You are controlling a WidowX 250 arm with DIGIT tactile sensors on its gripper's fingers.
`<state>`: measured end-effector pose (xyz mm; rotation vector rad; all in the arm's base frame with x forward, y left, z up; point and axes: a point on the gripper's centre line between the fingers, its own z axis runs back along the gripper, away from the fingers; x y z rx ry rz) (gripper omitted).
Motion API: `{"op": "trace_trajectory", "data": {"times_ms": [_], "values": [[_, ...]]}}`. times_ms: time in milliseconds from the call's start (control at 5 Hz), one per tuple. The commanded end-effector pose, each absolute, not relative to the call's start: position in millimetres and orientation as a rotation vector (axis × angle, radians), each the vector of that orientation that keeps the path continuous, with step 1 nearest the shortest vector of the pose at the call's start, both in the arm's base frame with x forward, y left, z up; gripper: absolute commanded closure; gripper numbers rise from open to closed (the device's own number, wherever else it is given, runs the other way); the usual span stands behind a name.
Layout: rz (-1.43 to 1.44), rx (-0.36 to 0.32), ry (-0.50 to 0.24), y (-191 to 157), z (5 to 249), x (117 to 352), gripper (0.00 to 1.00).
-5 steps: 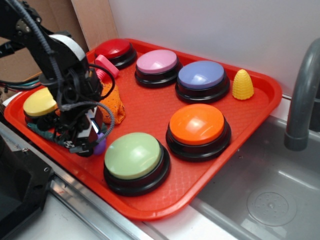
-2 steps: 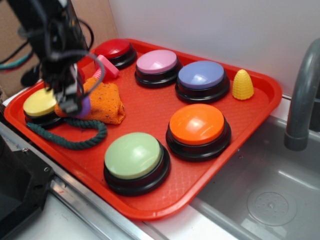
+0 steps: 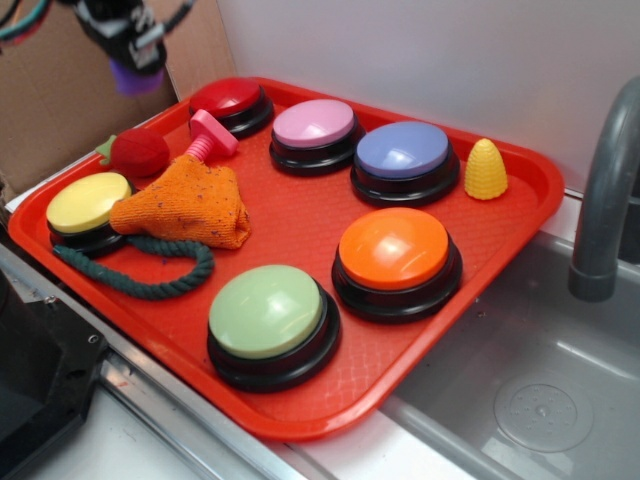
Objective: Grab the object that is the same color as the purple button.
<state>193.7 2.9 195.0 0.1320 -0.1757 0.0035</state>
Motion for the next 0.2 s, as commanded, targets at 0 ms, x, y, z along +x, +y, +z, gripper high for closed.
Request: {"op": "trace_trajectory", "data": {"times_ms": [0], "values": [[0.11, 0.086, -0.212, 26.2, 230.1, 212.3, 1.0]]}}
